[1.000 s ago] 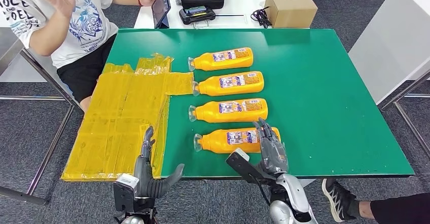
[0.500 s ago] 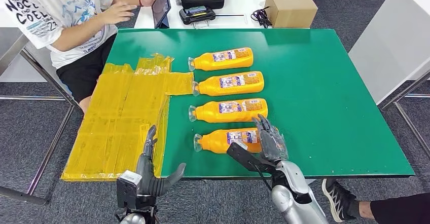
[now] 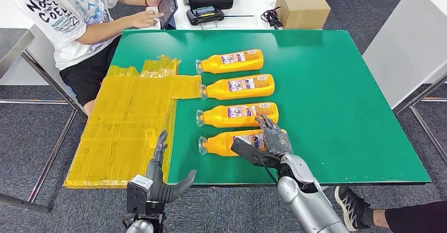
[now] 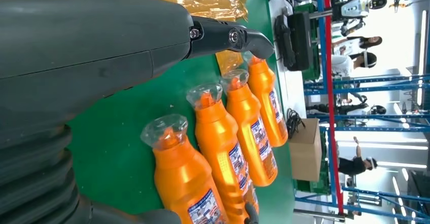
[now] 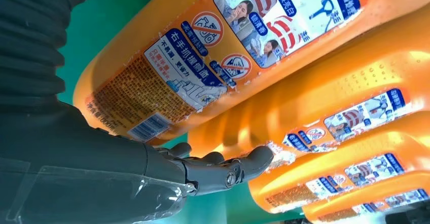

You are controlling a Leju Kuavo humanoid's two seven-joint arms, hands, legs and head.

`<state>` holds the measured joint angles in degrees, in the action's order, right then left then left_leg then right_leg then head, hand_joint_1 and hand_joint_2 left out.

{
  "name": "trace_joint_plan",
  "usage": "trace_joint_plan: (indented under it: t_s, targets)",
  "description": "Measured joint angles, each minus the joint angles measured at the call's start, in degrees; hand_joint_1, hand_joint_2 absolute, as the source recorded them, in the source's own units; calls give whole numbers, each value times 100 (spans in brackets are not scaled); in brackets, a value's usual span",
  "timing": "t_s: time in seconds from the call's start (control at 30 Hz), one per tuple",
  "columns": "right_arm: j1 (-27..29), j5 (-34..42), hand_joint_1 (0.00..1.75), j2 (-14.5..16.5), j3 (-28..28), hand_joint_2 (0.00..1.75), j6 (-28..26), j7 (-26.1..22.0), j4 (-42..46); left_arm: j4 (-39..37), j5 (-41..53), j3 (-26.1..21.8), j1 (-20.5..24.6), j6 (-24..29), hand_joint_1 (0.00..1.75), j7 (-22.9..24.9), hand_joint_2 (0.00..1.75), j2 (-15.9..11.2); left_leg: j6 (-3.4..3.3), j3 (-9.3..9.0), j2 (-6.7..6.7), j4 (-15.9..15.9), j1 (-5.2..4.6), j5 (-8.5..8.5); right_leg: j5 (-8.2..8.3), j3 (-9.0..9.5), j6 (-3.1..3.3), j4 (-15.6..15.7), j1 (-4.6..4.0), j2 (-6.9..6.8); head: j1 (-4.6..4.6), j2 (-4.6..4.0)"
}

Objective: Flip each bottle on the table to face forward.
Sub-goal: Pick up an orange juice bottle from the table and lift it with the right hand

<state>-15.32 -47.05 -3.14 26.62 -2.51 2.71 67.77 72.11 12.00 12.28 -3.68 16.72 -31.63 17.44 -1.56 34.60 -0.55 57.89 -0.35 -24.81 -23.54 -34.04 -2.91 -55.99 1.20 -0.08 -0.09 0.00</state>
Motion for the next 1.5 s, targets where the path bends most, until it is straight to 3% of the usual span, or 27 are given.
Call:
trace_joint_plan:
  t_s: [0.8,0.87,0.97,1.03,1.2,1.5]
  targets:
    - [-698,415,2,123,473,175,400,-139,-1051,-315,-28,2,209,-144,0,-2,175,0,0,-13,5,1,0,0,1,9,-1,1,0,2,1,0]
    - [-773,491,24,118,531,175,472,-152,-1139,-343,-39,3,220,-170,0,-2,175,0,0,-20,6,1,0,0,1,15,-1,2,0,3,1,0]
    - [-858,573,106,102,594,175,531,-175,-1249,-379,-67,4,238,-193,0,-4,175,0,0,-30,7,1,0,0,1,25,-1,2,0,3,1,0]
    - [-896,601,137,89,644,175,550,-189,-1303,-401,-79,5,251,-206,0,-8,175,0,-1,-36,8,1,0,0,1,30,-1,2,0,3,1,0]
    - [-987,629,156,73,735,175,581,-215,-1414,-444,-97,11,277,-214,0,-14,175,0,-1,-48,5,1,0,0,1,43,-1,2,0,2,1,0]
    - [-1119,724,155,23,903,175,651,-213,-1549,-488,-126,26,309,-216,0,-17,175,-2,-1,-56,8,1,0,-2,1,48,-1,2,0,4,1,0]
